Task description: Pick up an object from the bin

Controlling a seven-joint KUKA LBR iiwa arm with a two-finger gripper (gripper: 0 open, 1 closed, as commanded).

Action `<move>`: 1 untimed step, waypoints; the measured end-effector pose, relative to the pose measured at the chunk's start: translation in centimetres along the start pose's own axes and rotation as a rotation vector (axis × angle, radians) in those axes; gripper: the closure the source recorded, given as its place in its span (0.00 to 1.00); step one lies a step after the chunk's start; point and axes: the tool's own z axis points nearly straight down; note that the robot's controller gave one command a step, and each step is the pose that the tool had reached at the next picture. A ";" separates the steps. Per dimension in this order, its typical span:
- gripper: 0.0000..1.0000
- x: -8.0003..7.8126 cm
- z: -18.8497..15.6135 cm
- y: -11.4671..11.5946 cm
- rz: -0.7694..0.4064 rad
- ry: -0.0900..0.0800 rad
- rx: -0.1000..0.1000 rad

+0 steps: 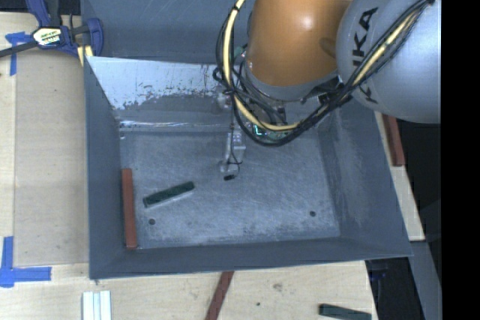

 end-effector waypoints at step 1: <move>0.00 0.2 3.1 1.6 -0.059 -0.007 0.000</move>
Offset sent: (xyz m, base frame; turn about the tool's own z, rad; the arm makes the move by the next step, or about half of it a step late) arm -0.0074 0.0127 -0.1250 -0.0351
